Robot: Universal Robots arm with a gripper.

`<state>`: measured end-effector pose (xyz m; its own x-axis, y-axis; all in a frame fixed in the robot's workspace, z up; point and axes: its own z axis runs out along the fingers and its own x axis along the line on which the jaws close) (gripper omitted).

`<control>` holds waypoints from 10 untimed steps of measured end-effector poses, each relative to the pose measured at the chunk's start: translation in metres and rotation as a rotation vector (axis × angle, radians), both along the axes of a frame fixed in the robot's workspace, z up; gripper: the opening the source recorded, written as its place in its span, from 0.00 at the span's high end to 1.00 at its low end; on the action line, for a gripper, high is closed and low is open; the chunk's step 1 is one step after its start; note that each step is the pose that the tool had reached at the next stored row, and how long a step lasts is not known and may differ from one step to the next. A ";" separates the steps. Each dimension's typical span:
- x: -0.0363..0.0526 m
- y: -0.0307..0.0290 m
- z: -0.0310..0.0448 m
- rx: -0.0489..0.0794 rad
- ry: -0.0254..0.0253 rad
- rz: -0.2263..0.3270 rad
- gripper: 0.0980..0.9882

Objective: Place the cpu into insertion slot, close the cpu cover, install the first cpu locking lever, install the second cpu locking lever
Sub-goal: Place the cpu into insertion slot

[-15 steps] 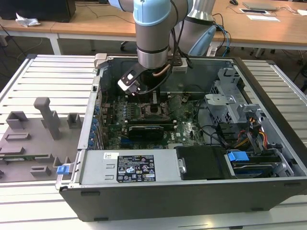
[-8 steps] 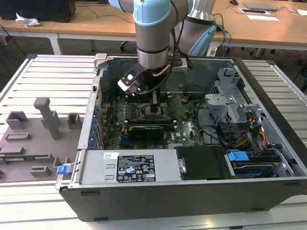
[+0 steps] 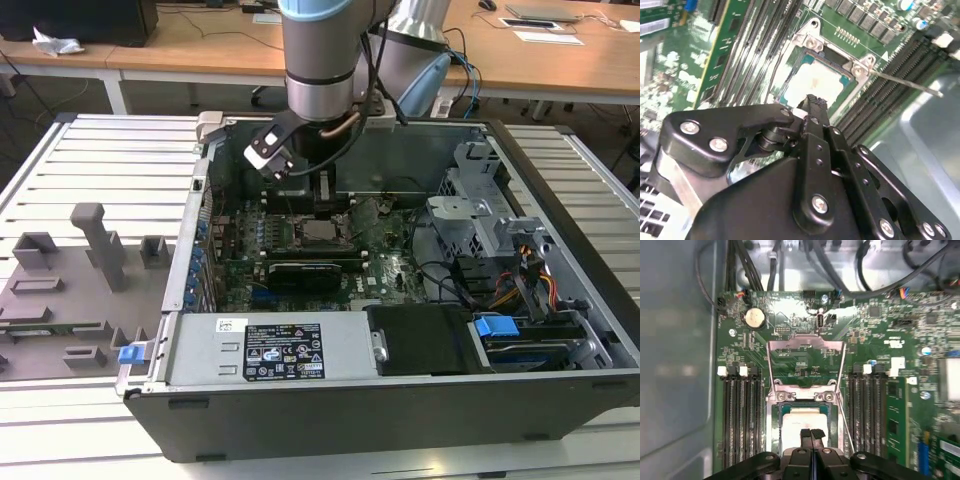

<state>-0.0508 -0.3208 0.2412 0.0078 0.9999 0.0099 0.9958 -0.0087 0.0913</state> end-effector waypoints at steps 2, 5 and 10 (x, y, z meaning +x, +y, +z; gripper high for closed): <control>0.0000 0.0000 0.0085 -0.001 -0.0001 0.000 0.99; 0.0000 0.0000 0.0091 -0.001 -0.0002 0.000 0.99; 0.0000 0.0000 0.0092 -0.001 -0.0001 0.000 0.99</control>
<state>-0.0508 -0.3208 0.2504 0.0079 0.9999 0.0091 0.9958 -0.0087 0.0915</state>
